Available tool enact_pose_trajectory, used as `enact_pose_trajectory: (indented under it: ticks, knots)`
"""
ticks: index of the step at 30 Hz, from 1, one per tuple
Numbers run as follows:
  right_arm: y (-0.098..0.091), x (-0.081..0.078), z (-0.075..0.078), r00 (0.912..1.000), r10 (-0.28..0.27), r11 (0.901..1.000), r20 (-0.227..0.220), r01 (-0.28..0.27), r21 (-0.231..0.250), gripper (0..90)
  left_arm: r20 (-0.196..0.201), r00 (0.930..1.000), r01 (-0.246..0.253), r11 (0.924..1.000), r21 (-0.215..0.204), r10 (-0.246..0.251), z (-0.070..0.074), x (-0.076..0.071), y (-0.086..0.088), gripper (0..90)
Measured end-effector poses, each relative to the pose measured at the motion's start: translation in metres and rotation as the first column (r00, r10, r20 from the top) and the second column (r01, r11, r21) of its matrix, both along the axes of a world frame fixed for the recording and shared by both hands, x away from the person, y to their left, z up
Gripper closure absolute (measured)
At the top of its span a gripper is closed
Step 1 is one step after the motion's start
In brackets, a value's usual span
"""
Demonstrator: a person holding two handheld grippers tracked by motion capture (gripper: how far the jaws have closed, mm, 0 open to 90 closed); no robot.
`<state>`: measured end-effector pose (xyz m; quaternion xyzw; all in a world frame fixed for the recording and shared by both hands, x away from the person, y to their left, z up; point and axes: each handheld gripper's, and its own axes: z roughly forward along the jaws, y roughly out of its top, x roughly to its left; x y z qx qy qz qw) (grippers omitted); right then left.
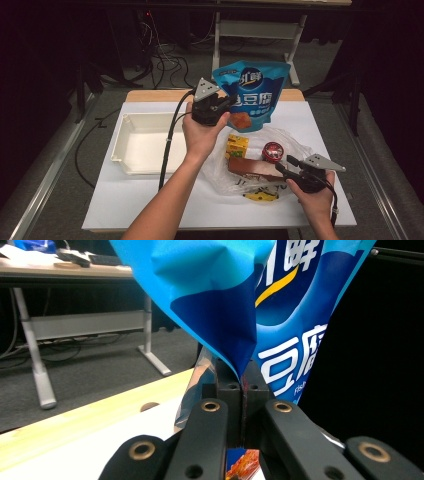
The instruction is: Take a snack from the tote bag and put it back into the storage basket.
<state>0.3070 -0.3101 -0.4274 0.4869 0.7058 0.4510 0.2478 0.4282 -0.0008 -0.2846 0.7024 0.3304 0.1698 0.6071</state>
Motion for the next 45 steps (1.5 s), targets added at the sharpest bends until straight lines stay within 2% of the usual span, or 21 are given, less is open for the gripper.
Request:
enact_pose_trajectory:
  ticks: [14, 19, 25, 30, 36, 41, 45]
  knots:
    - [0.003, -0.001, -0.001, 0.9998, 0.008, 1.0000, 0.017, -0.008, 0.001, 42.7, -0.017, 0.9978, -0.065, 0.9978, -0.016, 0.064, -0.003, 0.001, 0.054, 90.0]
    - [0.004, -0.001, -0.002, 0.9999, 0.005, 1.0000, 0.012, -0.005, 0.000, 42.1, -0.016, 0.9963, -0.085, 0.9964, 0.002, 0.085, -0.003, 0.001, 0.071, 90.0]
    - [0.004, -0.001, -0.003, 0.9999, 0.000, 1.0000, 0.014, 0.000, -0.005, 41.8, -0.023, 0.9923, -0.122, 0.9924, -0.017, 0.121, -0.006, 0.002, 0.097, 90.0]
    - [0.005, -0.001, -0.003, 0.9999, -0.003, 0.9999, 0.013, 0.003, -0.011, 41.5, -0.030, 0.9888, -0.146, 0.9892, -0.004, 0.146, -0.010, 0.004, 0.117, 90.0]
    - [0.006, 0.000, -0.004, 0.9999, -0.011, 0.9999, 0.009, 0.011, -0.012, 41.1, -0.039, 0.9835, -0.177, 0.9841, -0.009, 0.177, -0.012, 0.005, 0.141, 90.0]
    - [0.008, 0.000, -0.005, 0.9999, -0.010, 0.9998, 0.005, 0.011, -0.016, 41.1, -0.034, 0.9805, -0.193, 0.9810, 0.021, 0.193, -0.015, 0.004, 0.158, 90.0]
    - [0.009, 0.001, -0.005, 1.0000, -0.007, 0.9997, 0.005, 0.007, -0.023, 41.0, -0.050, 0.9779, -0.203, 0.9792, 0.007, 0.203, -0.022, 0.005, 0.171, 90.0]
